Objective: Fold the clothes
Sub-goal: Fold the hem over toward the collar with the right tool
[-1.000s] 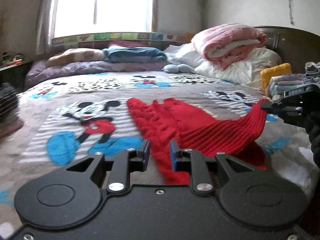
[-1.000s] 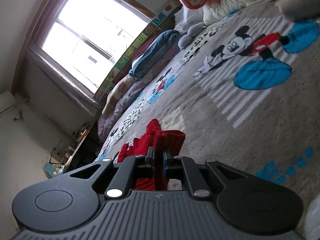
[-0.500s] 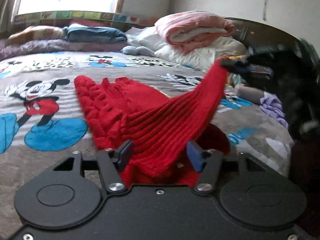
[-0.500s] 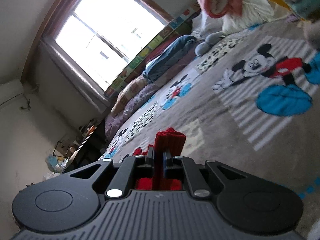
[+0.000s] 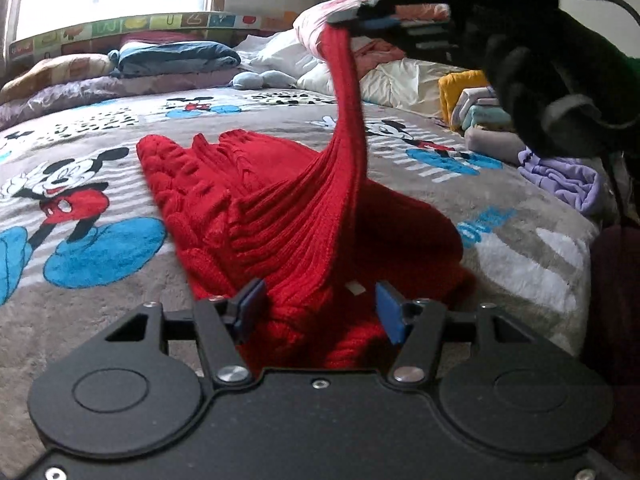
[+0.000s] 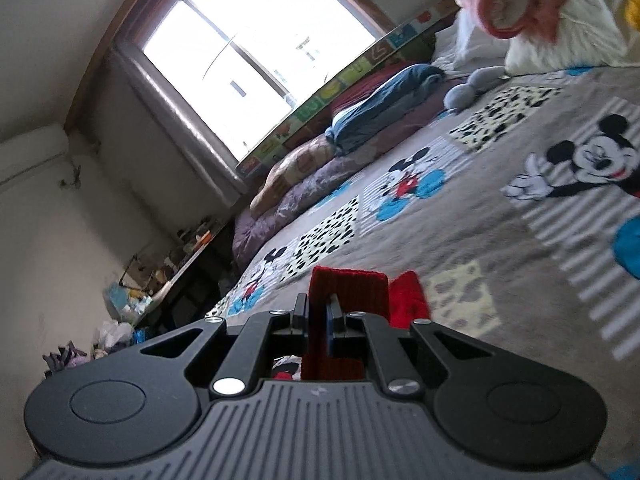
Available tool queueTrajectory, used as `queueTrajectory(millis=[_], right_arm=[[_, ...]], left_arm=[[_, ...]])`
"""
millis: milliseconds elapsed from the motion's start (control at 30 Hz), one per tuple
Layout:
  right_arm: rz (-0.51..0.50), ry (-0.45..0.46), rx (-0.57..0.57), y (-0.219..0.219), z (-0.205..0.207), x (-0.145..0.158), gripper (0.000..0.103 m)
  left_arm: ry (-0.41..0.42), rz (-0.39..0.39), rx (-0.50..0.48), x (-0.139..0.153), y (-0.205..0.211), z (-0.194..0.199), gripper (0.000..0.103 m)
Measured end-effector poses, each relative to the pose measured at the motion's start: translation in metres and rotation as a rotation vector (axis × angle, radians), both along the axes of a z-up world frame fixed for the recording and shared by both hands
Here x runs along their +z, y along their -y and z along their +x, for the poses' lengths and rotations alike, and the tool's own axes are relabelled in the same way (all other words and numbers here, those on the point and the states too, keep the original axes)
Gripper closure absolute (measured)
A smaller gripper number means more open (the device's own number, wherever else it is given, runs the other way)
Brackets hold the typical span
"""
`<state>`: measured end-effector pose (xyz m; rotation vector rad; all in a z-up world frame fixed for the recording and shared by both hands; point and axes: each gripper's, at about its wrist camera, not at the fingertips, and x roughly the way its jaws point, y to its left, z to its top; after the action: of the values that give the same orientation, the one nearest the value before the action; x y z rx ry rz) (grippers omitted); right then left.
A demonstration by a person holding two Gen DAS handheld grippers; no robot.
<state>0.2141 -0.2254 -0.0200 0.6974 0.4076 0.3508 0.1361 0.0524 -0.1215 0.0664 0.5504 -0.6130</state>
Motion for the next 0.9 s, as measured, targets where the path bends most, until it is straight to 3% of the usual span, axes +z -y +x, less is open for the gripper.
queueTrajectory(millis=[600,900], right_arm=[[-0.126,0.002,0.095,-0.078,0.066,0.021,0.093],[-0.213,-0.011,0.143,-0.123,0.098,0.018,0.093]], left_arm=[[-0.108,-0.172,-0.004,0.0,-0.024,0.012,0.045],[-0.23,-0.362,0.016,-0.006,-0.049,0.024,0.045]])
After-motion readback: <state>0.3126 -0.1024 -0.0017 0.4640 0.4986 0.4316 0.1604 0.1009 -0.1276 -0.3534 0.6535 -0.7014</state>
